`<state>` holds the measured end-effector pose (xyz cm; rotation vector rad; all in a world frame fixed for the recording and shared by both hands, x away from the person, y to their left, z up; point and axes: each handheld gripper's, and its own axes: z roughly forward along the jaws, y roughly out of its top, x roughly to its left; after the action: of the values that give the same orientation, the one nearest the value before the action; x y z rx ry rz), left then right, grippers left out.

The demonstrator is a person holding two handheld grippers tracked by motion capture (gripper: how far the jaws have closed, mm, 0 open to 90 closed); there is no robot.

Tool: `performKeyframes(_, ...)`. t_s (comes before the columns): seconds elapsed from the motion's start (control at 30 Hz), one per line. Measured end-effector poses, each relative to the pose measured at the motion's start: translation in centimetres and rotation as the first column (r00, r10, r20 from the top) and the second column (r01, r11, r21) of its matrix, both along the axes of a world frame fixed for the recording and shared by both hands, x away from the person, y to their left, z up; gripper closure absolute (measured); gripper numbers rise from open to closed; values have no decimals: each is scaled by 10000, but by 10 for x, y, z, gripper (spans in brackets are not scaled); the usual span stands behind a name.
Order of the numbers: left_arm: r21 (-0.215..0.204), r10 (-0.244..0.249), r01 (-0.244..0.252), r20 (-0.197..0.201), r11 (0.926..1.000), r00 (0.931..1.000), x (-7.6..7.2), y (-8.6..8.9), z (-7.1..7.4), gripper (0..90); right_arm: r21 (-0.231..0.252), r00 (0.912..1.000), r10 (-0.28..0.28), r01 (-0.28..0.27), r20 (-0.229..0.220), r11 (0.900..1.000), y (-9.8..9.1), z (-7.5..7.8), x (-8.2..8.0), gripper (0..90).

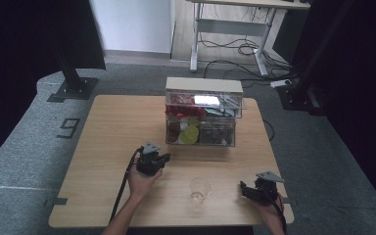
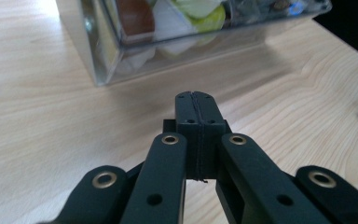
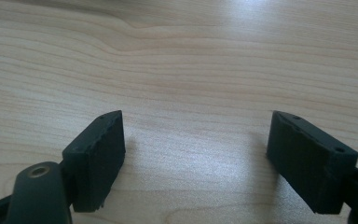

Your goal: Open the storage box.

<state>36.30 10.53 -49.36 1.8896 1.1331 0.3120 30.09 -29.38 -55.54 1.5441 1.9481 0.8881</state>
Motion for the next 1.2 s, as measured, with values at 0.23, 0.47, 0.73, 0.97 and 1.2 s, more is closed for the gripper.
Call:
performKeyframes(0.23, 47, -35, 35, -59, 10000, 10000, 9, -10, 1, 900, 3, 10000, -7, 7, 1, 10000, 0, 0, -1, 191)
performKeyframes(0.47, 320, 39, -34, -148, 9995, 9999, 18, -15, -3, 900, 2, 10000, -7, 7, -2, 10000, -1, 0, -1, 191)
performKeyframes(0.73, 455, 198, -195, -68, 9988, 9998, 25, -15, -3, 900, 3, 10000, -7, 7, -2, 10000, -1, 0, -1, 191)
performKeyframes(0.97, 526, 165, -162, -47, 9985, 9999, 30, -15, -2, 900, 2, 10000, -8, 8, -4, 10000, -1, 0, -2, 191)
performKeyframes(1.2, 662, 167, -161, -98, 9977, 9998, 35, -19, -3, 900, 0, 10000, -18, 18, -3, 10000, -1, 0, -2, 191)
